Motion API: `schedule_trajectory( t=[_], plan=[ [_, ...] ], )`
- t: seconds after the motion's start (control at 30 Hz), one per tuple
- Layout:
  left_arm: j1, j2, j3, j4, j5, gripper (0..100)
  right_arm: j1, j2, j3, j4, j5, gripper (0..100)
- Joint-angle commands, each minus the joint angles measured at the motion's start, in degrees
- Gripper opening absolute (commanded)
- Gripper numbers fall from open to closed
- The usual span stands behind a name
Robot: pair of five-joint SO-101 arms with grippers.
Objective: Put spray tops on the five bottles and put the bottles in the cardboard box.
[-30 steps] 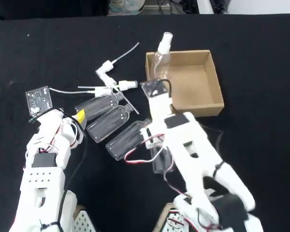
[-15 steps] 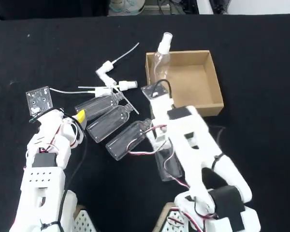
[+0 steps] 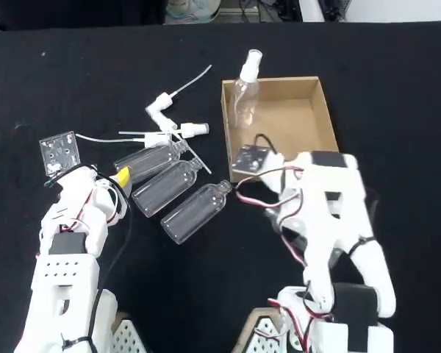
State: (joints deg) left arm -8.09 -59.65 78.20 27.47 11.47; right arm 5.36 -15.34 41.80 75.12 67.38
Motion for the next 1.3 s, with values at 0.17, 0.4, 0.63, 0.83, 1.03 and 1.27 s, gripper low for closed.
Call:
schedule_trajectory(
  t=[0.17,0.4,0.63,0.83,1.03,1.27],
  plan=[
    [-0.57,-0.88,-1.01,-1.05,0.26,22,7.91,0.04,-0.66,1.05,1.32,24.7],
    [-0.57,-0.88,-1.01,-0.97,0.26,22,8.62,0.04,-3.65,4.04,-2.81,24.4],
    [-0.57,-0.88,-1.01,-1.05,0.26,22,6.33,3.03,-7.25,6.95,-17.76,24.5],
    [-0.57,-0.88,-1.01,-1.05,0.26,22,3.52,10.07,-9.54,6.95,-17.58,24.5],
    [-0.57,-0.88,-1.01,-0.97,0.26,22,5.71,13.67,-6.46,-2.02,-12.57,24.5],
    [-0.57,-0.88,-1.01,-0.97,0.26,22,5.80,13.67,-5.49,-2.37,-11.96,18.2]
  ],
)
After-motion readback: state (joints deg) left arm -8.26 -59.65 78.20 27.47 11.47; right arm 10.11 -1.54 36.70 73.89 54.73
